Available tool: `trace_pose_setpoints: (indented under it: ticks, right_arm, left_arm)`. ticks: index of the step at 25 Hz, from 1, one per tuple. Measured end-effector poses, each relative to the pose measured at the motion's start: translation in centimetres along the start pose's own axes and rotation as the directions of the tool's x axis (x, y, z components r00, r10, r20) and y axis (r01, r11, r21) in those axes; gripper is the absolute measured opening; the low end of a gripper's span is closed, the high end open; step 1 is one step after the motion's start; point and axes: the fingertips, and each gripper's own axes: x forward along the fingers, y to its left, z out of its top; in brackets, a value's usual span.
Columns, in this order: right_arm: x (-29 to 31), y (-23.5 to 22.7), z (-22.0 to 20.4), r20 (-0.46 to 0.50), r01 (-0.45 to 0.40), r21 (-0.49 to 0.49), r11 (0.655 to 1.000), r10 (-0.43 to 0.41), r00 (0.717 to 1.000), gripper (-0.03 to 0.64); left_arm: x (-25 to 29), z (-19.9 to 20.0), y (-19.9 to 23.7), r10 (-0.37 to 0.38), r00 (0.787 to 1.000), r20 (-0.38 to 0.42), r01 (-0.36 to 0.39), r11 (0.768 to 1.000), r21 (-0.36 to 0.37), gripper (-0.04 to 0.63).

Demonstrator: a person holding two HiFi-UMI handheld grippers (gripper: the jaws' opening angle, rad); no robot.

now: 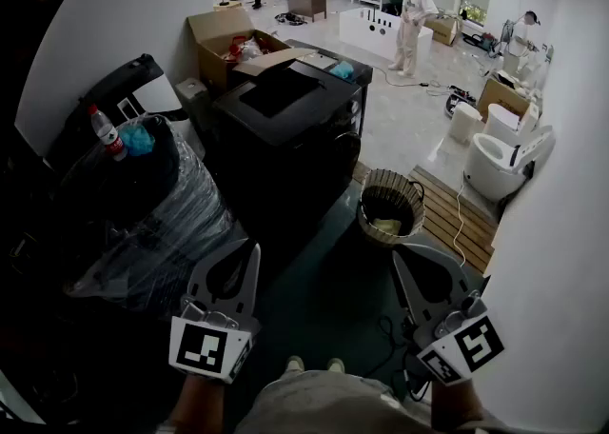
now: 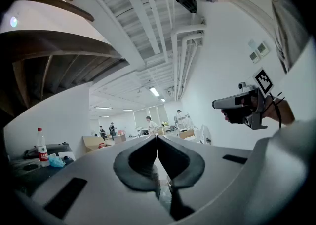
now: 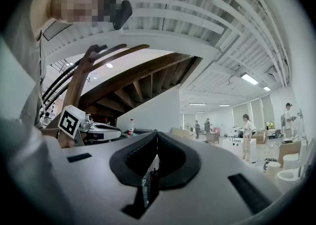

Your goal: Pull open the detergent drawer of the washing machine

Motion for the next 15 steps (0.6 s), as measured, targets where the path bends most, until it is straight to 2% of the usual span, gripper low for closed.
trace_pose_setpoints:
  ticks: [3,11,14,15]
  right_arm:
    - [-0.7,-0.8,-0.2,0.002,0.007,0.015,1.000,-0.007,1.000,0.029]
    - [-2.1,-2.2,-0.8,-0.002,-0.004,0.033,0.999,0.004,1.000,0.031]
    - [-2.5,-2.4,-0.5,0.038,-0.020,0.083,0.996,0.017,0.999,0.032]
    - [-2.6,-2.6,-0.5,0.046,-0.021,0.108,0.994,0.016,0.999,0.062]
  left_arm:
    - [0.1,0.0,-0.5,0.002,1.000,0.011,-0.003,0.999,0.048,0.018]
    - [0.3,0.1,-2.7,0.017,1.000,0.003,-0.018,0.999,0.039,0.018]
    - [0.3,0.1,-3.0,0.032,0.999,0.017,-0.033,0.998,0.053,0.018]
    - [0.3,0.0,-3.0,0.036,0.999,0.017,-0.036,0.998,0.057,0.018]
